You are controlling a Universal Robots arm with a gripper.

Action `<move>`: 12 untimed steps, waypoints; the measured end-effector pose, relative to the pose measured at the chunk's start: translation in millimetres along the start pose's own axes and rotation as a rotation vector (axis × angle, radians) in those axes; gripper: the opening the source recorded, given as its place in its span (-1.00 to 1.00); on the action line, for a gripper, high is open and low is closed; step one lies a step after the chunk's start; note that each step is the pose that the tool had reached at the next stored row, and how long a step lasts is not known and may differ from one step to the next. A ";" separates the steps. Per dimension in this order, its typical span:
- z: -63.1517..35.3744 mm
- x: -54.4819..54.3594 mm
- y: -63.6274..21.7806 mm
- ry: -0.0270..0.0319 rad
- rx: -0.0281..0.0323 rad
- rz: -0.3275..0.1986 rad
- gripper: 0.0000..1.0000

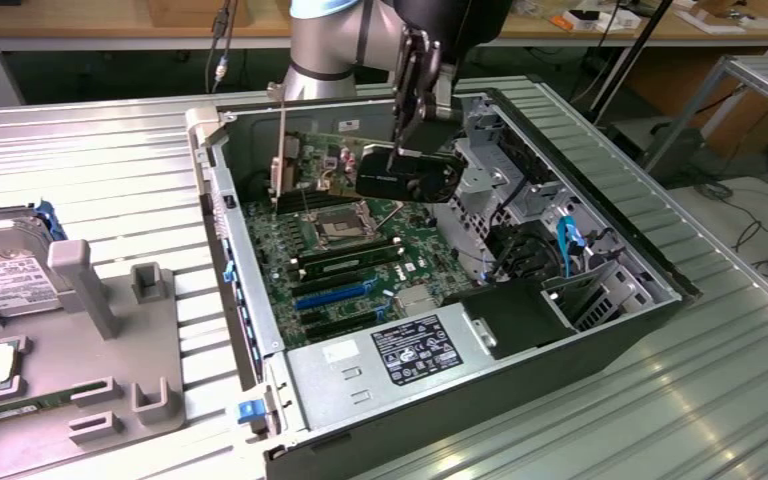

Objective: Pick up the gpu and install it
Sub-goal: 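Insert the gpu into the slot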

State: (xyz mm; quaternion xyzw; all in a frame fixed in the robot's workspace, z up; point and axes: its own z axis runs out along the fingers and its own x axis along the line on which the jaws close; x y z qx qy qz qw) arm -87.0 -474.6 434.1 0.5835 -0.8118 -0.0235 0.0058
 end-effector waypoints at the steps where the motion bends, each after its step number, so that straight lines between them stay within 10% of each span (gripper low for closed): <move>1: 0.0 0.0 0.0 0.0005 -0.0002 -0.011 -0.47; 12: 0.0 0.0 0.0 0.0059 -0.0024 -0.133 -0.47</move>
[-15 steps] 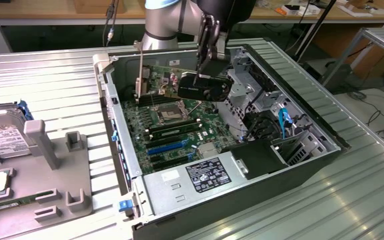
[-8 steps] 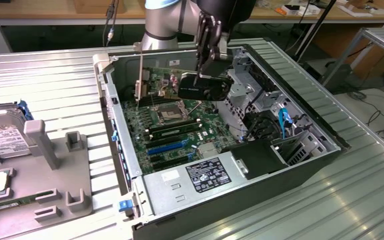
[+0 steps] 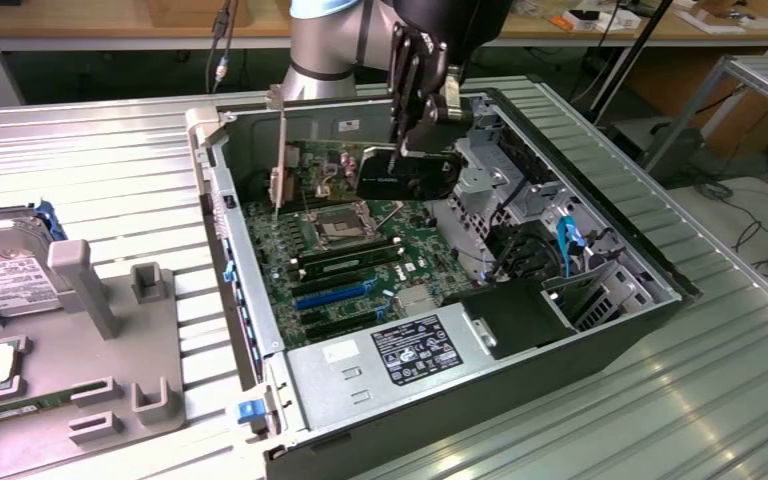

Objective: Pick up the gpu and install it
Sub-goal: 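Insert the gpu into the slot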

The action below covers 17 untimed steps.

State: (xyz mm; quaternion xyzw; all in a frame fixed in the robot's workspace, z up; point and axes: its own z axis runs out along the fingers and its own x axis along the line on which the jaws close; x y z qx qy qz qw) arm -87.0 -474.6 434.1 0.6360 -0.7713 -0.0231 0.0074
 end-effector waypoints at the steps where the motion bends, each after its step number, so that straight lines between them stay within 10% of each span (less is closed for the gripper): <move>1: 0.0 0.0 0.0 0.0006 -0.0002 -0.012 -0.47; 17: 0.0 0.0 0.0 0.0086 -0.0034 -0.190 -0.47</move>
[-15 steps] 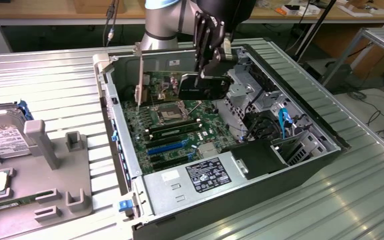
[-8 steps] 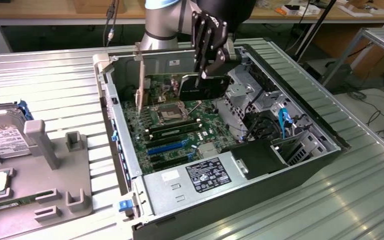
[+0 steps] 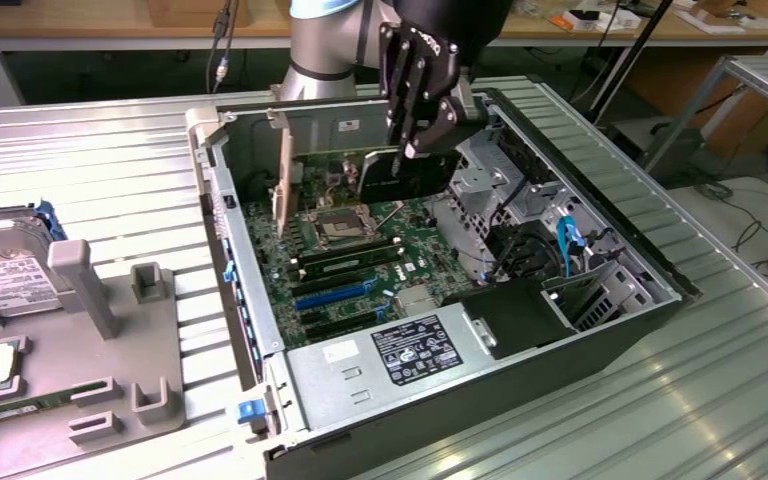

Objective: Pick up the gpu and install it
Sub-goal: 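Insert the gpu into the slot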

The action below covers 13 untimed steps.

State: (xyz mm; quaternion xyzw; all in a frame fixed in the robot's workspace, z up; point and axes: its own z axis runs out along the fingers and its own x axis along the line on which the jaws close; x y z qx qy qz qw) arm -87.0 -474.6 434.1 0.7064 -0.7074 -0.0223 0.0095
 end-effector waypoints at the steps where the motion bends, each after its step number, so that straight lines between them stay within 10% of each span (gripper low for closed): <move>1: 0.0 0.0 0.0 0.0006 -0.0003 -0.012 -0.47; 9: 0.0 0.0 0.1 0.0033 -0.0014 -0.074 -0.47; 13: 0.8 0.0 0.1 0.0006 -0.0003 -0.012 -0.47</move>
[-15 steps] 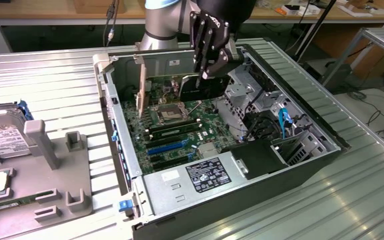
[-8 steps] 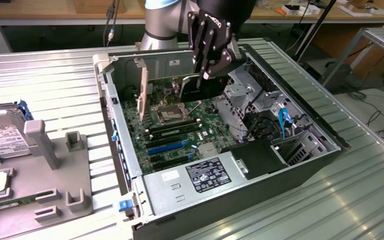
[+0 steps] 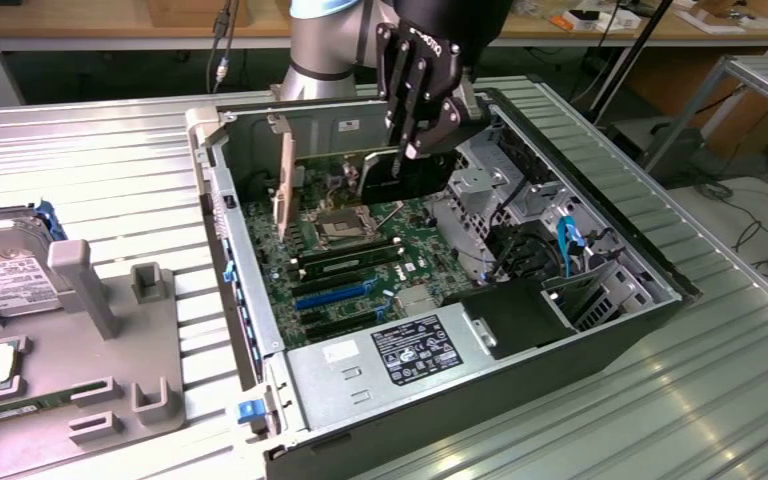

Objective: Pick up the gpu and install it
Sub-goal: 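Insert the gpu into the slot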

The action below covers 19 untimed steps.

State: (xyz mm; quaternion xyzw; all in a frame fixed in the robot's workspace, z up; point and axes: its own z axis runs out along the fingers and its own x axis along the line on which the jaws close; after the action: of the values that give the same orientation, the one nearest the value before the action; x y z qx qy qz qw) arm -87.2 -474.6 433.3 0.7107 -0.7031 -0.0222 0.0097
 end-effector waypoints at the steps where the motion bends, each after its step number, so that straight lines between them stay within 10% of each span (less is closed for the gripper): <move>1: 1.2 -0.2 -0.1 -0.0007 0.0002 0.015 -0.47; 9: 10.9 -8.1 -1.0 -0.0015 0.0065 0.031 -0.47; 19: 24.3 -12.0 -4.1 -0.0014 0.0313 0.029 -0.47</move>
State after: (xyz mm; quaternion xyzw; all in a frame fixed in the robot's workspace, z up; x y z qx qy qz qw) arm -84.3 -462.1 409.1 0.7005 -0.7136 -0.0116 -0.0016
